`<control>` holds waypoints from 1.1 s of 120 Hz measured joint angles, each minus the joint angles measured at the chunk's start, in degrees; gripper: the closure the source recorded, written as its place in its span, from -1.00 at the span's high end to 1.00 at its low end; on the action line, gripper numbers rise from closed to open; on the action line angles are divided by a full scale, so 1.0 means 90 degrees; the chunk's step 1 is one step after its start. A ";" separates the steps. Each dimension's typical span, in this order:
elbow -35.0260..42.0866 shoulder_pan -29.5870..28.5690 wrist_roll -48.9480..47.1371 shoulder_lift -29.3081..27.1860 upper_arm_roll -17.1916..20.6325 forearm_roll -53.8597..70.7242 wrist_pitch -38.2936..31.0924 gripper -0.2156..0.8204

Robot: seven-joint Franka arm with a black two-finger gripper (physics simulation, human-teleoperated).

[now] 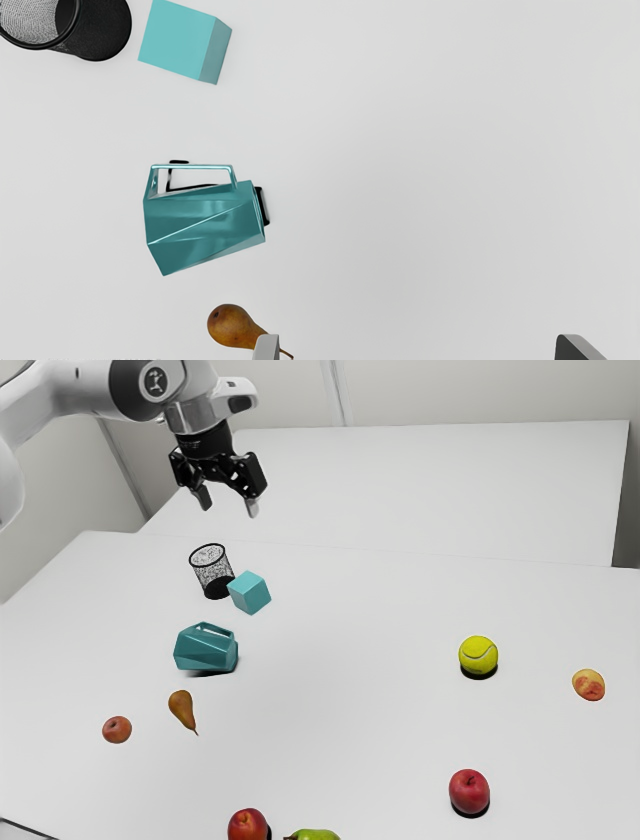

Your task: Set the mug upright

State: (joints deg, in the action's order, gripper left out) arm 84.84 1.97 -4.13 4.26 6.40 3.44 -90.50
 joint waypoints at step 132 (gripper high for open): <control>0.2853 -0.3148 0.2507 0.0401 0.0016 -0.2713 -0.1009 0.58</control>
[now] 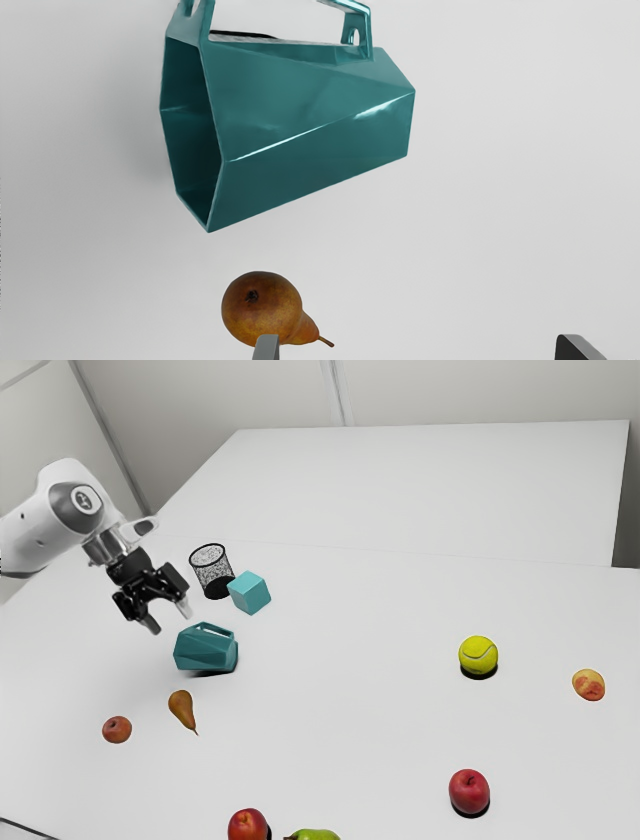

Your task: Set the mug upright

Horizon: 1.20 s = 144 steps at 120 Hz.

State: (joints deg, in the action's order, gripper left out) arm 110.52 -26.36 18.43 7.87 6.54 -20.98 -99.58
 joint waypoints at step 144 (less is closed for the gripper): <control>-0.0456 -0.0729 0.3726 0.1571 0.0033 -0.1522 0.0049 0.38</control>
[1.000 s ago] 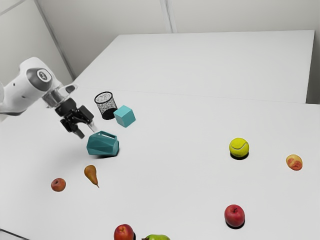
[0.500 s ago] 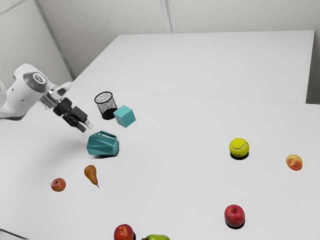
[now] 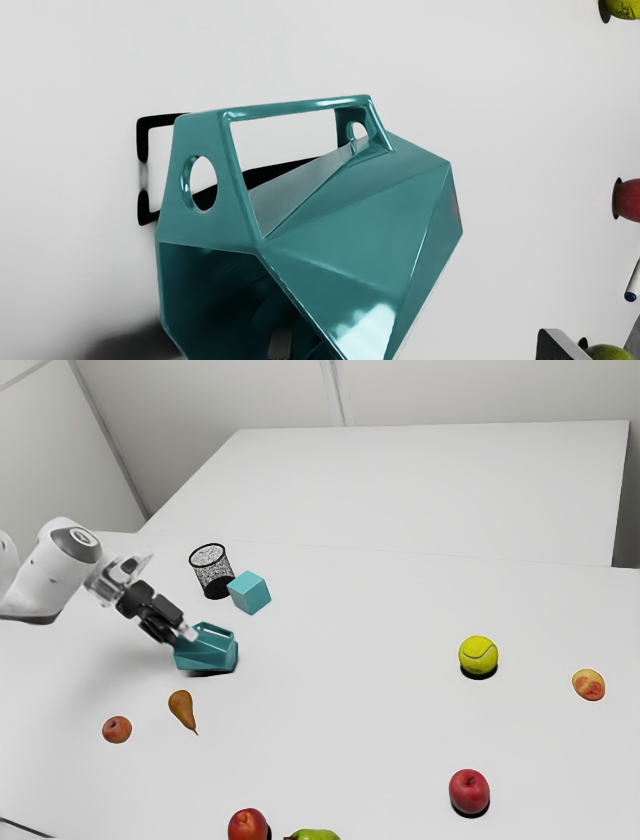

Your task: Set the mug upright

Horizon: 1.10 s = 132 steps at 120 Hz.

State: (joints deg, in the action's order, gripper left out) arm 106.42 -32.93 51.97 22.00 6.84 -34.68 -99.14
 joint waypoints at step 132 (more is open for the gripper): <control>0.1149 0.0985 -0.0776 -0.1913 0.0940 0.1843 -0.1237 -0.93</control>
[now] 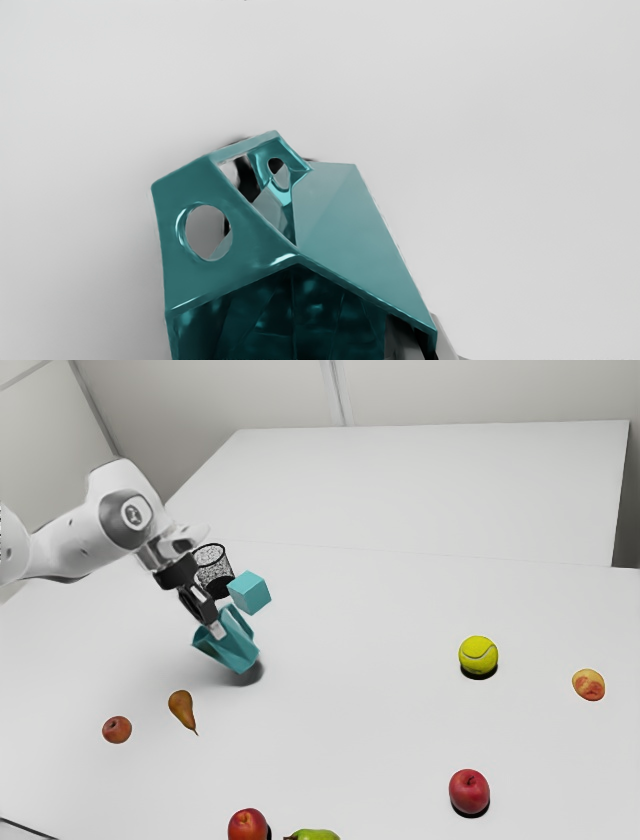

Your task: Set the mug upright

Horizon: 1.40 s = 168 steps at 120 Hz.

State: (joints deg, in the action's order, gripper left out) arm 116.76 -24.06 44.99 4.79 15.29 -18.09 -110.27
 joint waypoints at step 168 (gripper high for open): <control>0.1386 0.0050 -0.2251 -0.0800 0.1234 0.1626 -0.2053 0.00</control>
State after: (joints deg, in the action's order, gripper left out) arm 129.23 -23.61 24.73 -2.42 26.40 -3.46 -128.74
